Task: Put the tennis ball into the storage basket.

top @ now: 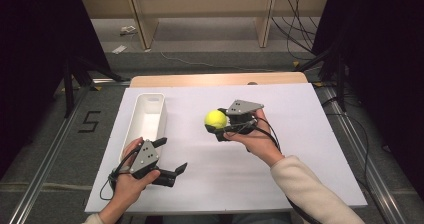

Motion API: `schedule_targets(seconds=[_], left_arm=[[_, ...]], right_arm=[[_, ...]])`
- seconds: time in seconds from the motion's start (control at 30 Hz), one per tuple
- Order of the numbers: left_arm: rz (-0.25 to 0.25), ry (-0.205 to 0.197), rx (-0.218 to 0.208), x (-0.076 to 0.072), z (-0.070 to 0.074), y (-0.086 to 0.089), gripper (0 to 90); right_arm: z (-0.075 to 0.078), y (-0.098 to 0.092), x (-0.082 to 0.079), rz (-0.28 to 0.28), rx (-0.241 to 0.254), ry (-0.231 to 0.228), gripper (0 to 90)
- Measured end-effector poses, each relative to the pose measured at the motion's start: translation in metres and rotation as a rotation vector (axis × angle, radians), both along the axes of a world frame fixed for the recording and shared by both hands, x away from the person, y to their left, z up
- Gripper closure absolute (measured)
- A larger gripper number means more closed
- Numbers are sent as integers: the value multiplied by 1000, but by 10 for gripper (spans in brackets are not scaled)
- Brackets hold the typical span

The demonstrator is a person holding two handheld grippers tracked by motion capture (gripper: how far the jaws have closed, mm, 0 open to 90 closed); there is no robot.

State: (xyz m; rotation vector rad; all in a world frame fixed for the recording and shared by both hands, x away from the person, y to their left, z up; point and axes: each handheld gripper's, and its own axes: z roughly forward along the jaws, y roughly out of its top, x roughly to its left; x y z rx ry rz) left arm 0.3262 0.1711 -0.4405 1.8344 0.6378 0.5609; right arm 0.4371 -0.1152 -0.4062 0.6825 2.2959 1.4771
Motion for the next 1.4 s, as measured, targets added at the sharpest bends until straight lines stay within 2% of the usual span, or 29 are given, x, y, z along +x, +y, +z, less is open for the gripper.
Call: schedule_targets(seconds=[0.7,1.4], left_arm=[[0,0,-2,-1,0,0,0],[-4,2,-4,-1,0,0,0]], right_arm=[[0,4,2,-4,2,5,266],[-4,17,3,13,0,14,266]])
